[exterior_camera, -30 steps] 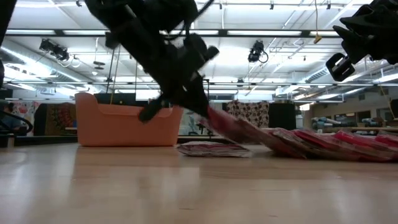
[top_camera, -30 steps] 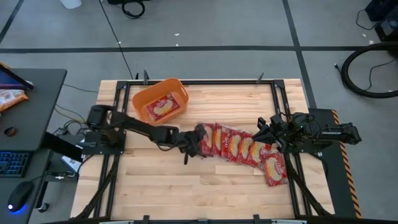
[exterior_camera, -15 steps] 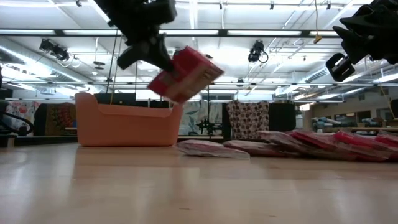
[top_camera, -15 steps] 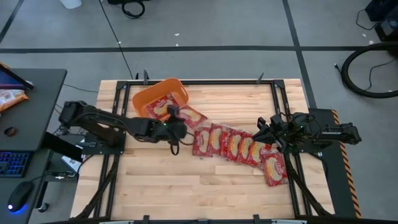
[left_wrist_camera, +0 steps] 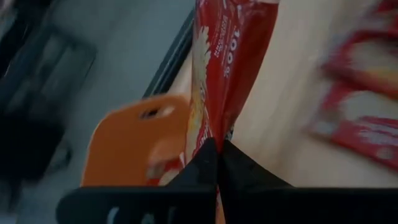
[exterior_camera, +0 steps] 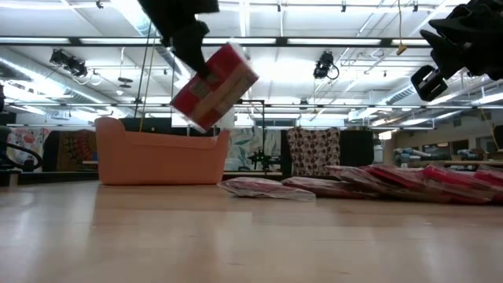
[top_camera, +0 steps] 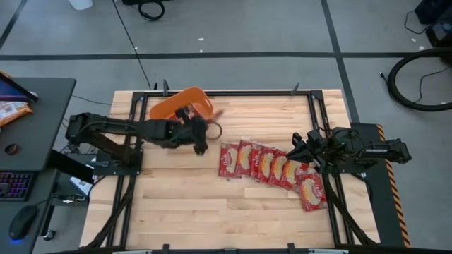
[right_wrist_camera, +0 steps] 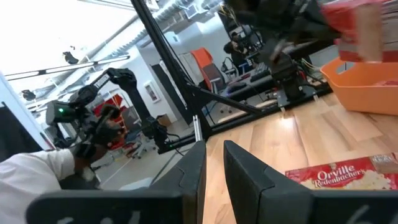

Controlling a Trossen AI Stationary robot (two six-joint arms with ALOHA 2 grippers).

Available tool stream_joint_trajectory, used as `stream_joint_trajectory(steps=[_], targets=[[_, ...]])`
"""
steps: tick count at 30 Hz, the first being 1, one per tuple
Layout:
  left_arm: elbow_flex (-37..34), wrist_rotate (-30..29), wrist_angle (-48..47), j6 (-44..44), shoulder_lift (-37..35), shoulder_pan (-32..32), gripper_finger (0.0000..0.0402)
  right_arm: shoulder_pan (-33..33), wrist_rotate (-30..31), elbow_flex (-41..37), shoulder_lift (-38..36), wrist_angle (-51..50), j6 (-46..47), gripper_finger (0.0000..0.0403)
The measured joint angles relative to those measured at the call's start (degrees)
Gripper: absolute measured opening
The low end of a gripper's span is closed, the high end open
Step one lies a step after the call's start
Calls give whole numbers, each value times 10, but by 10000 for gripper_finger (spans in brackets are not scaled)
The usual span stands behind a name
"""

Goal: Sort popcorn bags into baskets
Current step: Put the red popcorn pack into the orange bin

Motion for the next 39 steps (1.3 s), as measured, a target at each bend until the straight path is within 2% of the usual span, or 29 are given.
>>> stream_joint_trajectory(steps=[5, 9, 13, 21, 25, 33, 36, 39], targets=[[3, -1, -92, -81, 1, 56, 4, 0, 0, 0, 0, 8, 0, 61], [3, 43, -135, -121, 15, 116, 4, 0, 0, 0, 0, 10, 0, 61], [3, 57, -147, -117, 45, 164, 4, 0, 0, 0, 0, 13, 0, 61], [3, 63, -150, -49, 122, 224, 5, 0, 0, 0, 2, 16, 0, 61], [3, 63, -148, -44, 147, 228, 26, 0, 0, 0, 2, 16, 0, 61], [30, 95, -144, -32, 150, 196, 115, 0, 0, 0, 2, 16, 0, 61], [49, 95, -142, -10, 150, 177, 126, 0, 0, 0, 2, 16, 0, 61], [59, 127, -133, 66, 150, 156, 126, 0, 0, 0, 2, 16, 0, 61]])
